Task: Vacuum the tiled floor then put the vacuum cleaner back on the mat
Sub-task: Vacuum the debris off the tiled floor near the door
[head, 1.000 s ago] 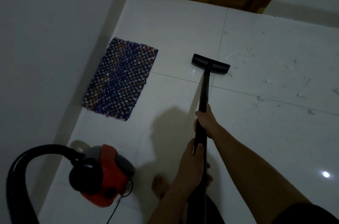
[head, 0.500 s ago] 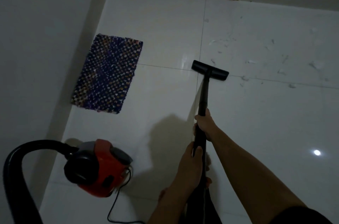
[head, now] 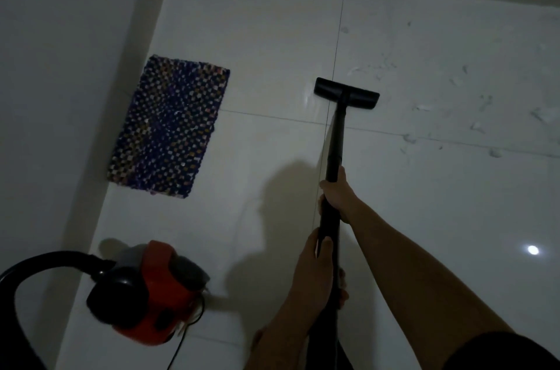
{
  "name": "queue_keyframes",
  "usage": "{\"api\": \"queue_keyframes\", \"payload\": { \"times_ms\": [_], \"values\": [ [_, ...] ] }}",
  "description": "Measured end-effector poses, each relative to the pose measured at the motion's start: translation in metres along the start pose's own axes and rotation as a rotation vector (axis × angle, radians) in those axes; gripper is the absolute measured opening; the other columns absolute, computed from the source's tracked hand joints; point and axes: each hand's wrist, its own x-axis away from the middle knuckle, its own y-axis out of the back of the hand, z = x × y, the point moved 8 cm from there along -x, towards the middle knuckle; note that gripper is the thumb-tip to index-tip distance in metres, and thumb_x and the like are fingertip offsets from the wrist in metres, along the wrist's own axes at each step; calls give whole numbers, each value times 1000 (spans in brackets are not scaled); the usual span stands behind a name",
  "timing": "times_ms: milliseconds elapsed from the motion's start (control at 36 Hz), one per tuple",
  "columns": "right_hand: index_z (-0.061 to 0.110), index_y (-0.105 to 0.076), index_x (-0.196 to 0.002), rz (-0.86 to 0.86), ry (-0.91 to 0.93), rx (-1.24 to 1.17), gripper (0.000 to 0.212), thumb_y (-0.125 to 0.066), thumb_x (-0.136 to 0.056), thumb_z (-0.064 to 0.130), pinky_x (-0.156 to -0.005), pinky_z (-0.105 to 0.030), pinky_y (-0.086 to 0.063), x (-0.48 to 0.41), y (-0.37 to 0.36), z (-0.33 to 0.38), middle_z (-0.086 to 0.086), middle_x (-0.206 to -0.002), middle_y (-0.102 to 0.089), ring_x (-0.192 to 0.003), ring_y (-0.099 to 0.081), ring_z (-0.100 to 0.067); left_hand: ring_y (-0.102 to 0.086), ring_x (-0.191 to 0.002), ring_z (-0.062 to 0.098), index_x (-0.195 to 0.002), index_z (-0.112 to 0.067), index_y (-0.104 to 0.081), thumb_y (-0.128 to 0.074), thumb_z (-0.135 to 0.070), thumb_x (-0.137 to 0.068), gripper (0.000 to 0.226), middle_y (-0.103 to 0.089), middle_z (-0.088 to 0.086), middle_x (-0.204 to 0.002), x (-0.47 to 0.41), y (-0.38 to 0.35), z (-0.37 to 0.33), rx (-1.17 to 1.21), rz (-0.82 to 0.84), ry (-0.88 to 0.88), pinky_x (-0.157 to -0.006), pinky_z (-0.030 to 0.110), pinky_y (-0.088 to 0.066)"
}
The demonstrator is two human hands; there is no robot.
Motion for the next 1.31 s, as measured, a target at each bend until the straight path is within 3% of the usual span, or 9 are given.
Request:
{"api": "queue_keyframes", "payload": {
  "times_ms": [333,472,611,694,778,889,1111,1222,1306],
  "values": [
    [40,3,-150,11,-15,86,77,-41,-96,6,-45,-31,-45,-69,46,106,-11,-72,-50,-49,-50,-21,-50,-41,11,-138,-31,-37,-33,-34,-101,37,-54,8,-74,-84,-31,-89,95,5,38,-36,21,-43],
    [40,6,-149,8,-24,92,78,-40,-96,6,-46,-32,-45,-99,59,146,-12,-71,-50,-50,-50,-22,-46,-35,11,-137,-36,-37,-31,-37,-101,36,-52,8,-70,-117,-36,-128,103,30,34,-37,23,-43],
    [40,9,-149,-7,-39,173,80,-43,-95,12,-72,-49,-55,-129,72,187,-17,-84,-54,-66,-54,-29,-47,-38,13,-137,-37,-36,-32,-38,-101,37,-53,8,-71,-150,-42,-168,104,55,29,-37,23,-43],
    [39,10,-149,-23,-30,127,79,-42,-97,10,-60,-41,-53,-150,88,213,-15,-74,-53,-56,-51,-26,-48,-37,12,-138,-38,-34,-32,-39,-101,38,-54,7,-70,-173,-48,-194,95,75,11,-38,23,-44],
    [39,10,-149,-24,-15,113,81,-42,-96,8,-63,-41,-51,-170,103,237,-16,-80,-53,-55,-52,-24,-49,-40,10,-139,-36,-34,-32,-37,-101,38,-54,5,-72,-196,-56,-218,68,76,-8,-38,21,-44],
    [42,6,-149,-28,-23,118,79,-42,-96,7,-54,-38,-50,-198,123,258,-17,-80,-53,-54,-52,-24,-50,-44,9,-138,-29,-38,-32,-33,-102,37,-54,3,-74,-224,-69,-245,38,55,-42,-47,26,-44],
    [41,10,-149,-23,-15,195,80,-41,-96,8,-52,-37,-49,-230,179,300,-16,-85,-52,-56,-53,-24,-48,-40,12,-136,-32,-39,-33,-35,-101,36,-53,6,-69,-253,-123,-287,150,57,0,-36,20,-44],
    [43,11,-148,-7,-22,227,81,-41,-96,8,-54,-37,-50,-237,212,309,-20,-104,-52,-58,-54,-24,-47,-36,12,-135,-33,-40,-33,-34,-101,34,-53,7,-67,-260,-159,-302,206,47,11,-36,21,-43],
    [44,12,-147,10,-18,257,82,-41,-96,8,-51,-34,-48,-238,229,312,-20,-106,-52,-58,-54,-25,-45,-38,14,-125,-38,-44,-32,-34,-101,26,-51,7,-68,-258,-181,-309,258,46,24,-34,21,-40]
  ]
}}
